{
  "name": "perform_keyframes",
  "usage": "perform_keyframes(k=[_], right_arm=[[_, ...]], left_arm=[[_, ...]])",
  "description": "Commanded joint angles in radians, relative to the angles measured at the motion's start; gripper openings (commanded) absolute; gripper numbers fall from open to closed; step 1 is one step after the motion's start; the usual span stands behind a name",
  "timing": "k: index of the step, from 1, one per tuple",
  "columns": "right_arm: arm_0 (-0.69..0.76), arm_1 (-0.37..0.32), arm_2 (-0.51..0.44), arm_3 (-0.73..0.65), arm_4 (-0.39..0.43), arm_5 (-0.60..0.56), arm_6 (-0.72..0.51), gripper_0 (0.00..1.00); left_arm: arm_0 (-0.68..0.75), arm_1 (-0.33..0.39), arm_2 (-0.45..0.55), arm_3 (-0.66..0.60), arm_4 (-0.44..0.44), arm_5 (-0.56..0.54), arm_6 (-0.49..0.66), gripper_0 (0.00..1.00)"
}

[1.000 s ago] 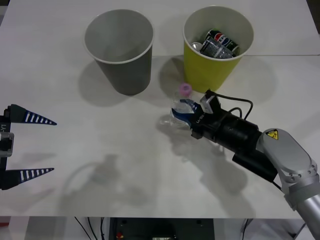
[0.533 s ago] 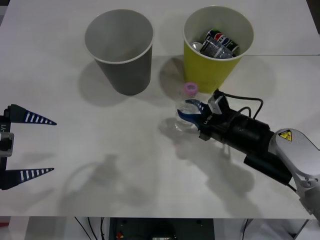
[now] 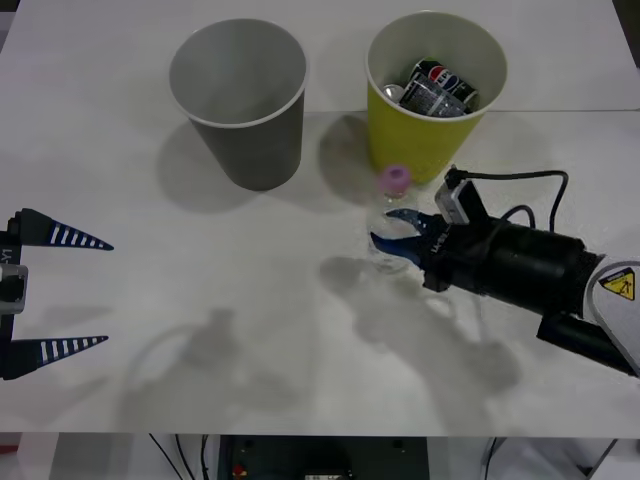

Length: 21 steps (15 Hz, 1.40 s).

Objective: Put the can into the green bin and the plastic bottle into the gray bin

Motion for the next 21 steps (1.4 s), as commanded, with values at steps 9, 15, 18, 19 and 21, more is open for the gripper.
perform_keyframes(k=[9, 15, 18, 19, 21], right_arm=[[-0.140, -0.042, -0.196, -0.402, 0.284, -0.559, -0.685, 0.00], [-0.441, -0.057, -0.178, -0.324, 0.214, -0.729, -0.685, 0.00], [-0.613, -0.040, -0.118, -0.198, 0.206, -0.732, -0.685, 0.00], [-0.682, -0.034, -0.093, -0.135, 0.204, -0.732, -0.685, 0.00], [-0.784, -0.009, -0.057, -0.034, 0.215, -0.730, -0.685, 0.00]], left_arm=[[0.000, 0.000, 0.000, 0.000, 0.000, 0.000, 0.000, 1.00], [0.000, 0.000, 0.000, 0.000, 0.000, 0.000, 0.000, 1.00], [0.000, 0.000, 0.000, 0.000, 0.000, 0.000, 0.000, 1.00], [0.000, 0.000, 0.000, 0.000, 0.000, 0.000, 0.000, 1.00], [0.000, 0.000, 0.000, 0.000, 0.000, 0.000, 0.000, 1.00]])
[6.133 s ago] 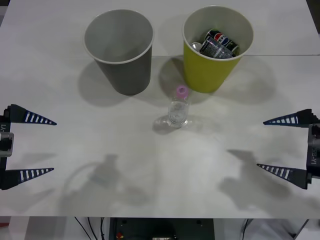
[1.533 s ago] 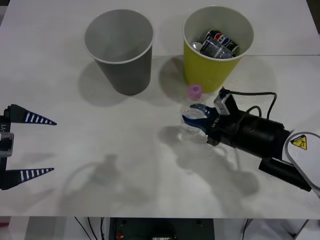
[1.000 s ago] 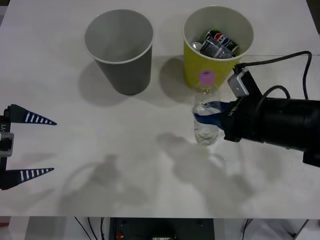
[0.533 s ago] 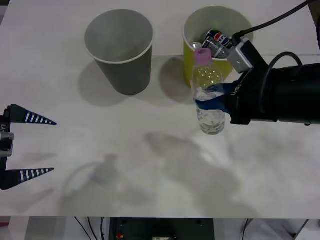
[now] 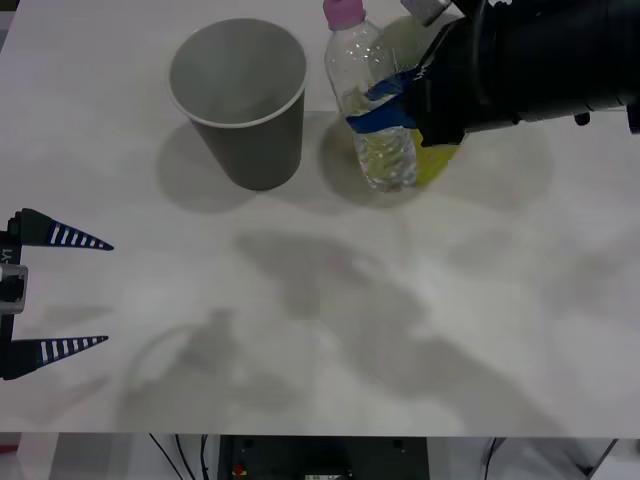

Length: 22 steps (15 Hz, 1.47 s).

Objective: Put the can into the green bin and the plastic bottle into the gray bin

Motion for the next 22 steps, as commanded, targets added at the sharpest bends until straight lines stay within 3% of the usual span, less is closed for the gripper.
perform_keyframes(k=[1, 4, 9, 18, 22], right_arm=[[-0.147, 0.046, 0.044, 0.151, 0.022, 0.005, 0.000, 0.00], [-0.272, 0.120, 0.066, 0.326, 0.045, 0.066, 0.002, 0.00], [-0.420, 0.172, 0.179, 0.556, 0.083, 0.224, 0.002, 0.00], [-0.669, 0.300, 0.345, 0.992, 0.100, 0.351, 0.002, 0.00], [-0.704, 0.332, 0.379, 1.073, 0.100, 0.377, 0.014, 0.00]], left_arm=[[0.000, 0.000, 0.000, 0.000, 0.000, 0.000, 0.000, 1.00], [0.000, 0.000, 0.000, 0.000, 0.000, 0.000, 0.000, 1.00], [0.000, 0.000, 0.000, 0.000, 0.000, 0.000, 0.000, 1.00], [0.000, 0.000, 0.000, 0.000, 0.000, 0.000, 0.000, 1.00], [0.000, 0.000, 0.000, 0.000, 0.000, 0.000, 0.000, 1.00]])
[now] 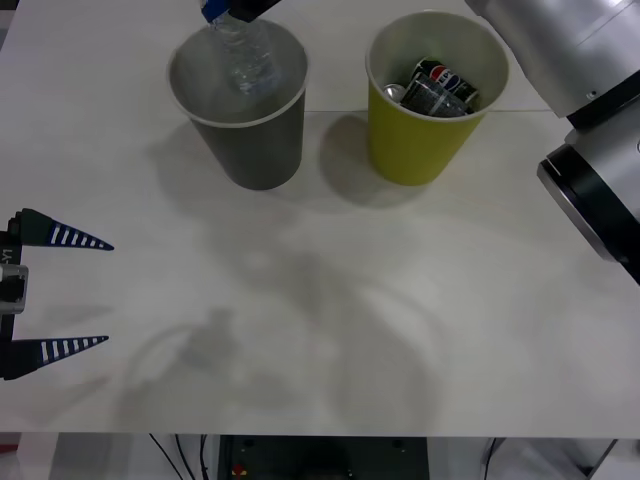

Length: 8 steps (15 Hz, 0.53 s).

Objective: Put the can into the green bin and the plastic bottle into the gray bin

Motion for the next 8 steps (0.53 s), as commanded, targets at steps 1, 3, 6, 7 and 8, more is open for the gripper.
perform_keyframes(k=[1, 3, 6, 7, 8], right_arm=[[-0.006, 0.008, 0.009, 0.014, 0.001, 0.008, 0.002, 0.00], [-0.006, 0.008, 0.009, 0.014, -0.010, 0.020, 0.027, 0.32], [-0.004, 0.005, 0.009, 0.014, -0.024, 0.037, 0.064, 1.00], [-0.004, -0.001, 0.009, 0.014, -0.030, 0.035, 0.075, 1.00], [-0.004, -0.013, 0.009, 0.014, -0.041, 0.035, 0.091, 1.00]], left_arm=[[0.000, 0.000, 0.000, 0.000, 0.000, 0.000, 0.000, 1.00], [0.000, 0.000, 0.000, 0.000, 0.000, 0.000, 0.000, 1.00], [0.000, 0.000, 0.000, 0.000, 0.000, 0.000, 0.000, 1.00], [0.000, 0.000, 0.000, 0.000, 0.000, 0.000, 0.000, 1.00], [0.000, 0.000, 0.000, 0.000, 0.000, 0.000, 0.000, 1.00]])
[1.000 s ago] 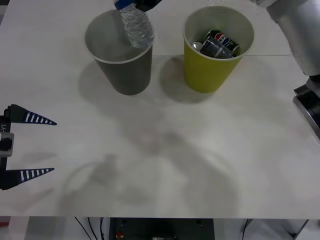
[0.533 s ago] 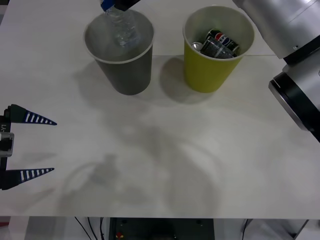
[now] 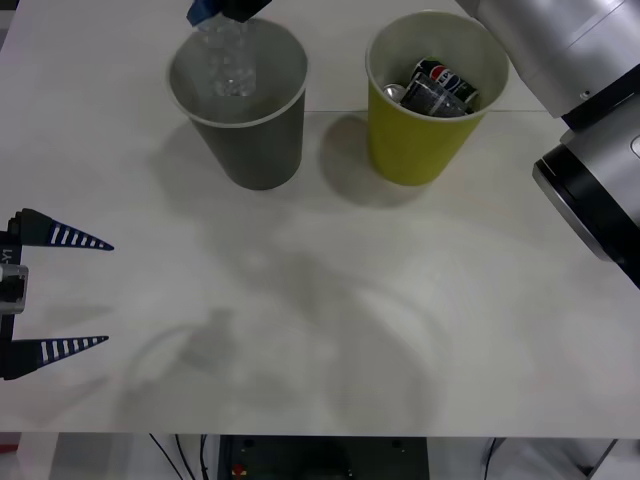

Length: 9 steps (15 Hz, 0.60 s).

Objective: Put the can into the green bin and the plastic bottle into the gray bin

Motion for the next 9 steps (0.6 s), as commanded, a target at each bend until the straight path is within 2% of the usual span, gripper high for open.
perform_keyframes(k=[1, 4, 6, 9], right_arm=[[0.004, -0.037, -0.002, -0.002, -0.046, -0.007, 0.042, 1.00], [0.056, -0.115, -0.078, -0.074, -0.148, -0.087, 0.126, 1.00], [0.143, -0.190, -0.172, -0.212, -0.203, -0.196, 0.171, 1.00], [0.291, -0.301, -0.252, -0.439, -0.274, -0.300, 0.180, 1.00]], left_arm=[[0.000, 0.000, 0.000, 0.000, 0.000, 0.000, 0.000, 1.00], [0.000, 0.000, 0.000, 0.000, 0.000, 0.000, 0.000, 1.00], [0.000, 0.000, 0.000, 0.000, 0.000, 0.000, 0.000, 1.00], [0.000, 0.000, 0.000, 0.000, 0.000, 0.000, 0.000, 1.00]])
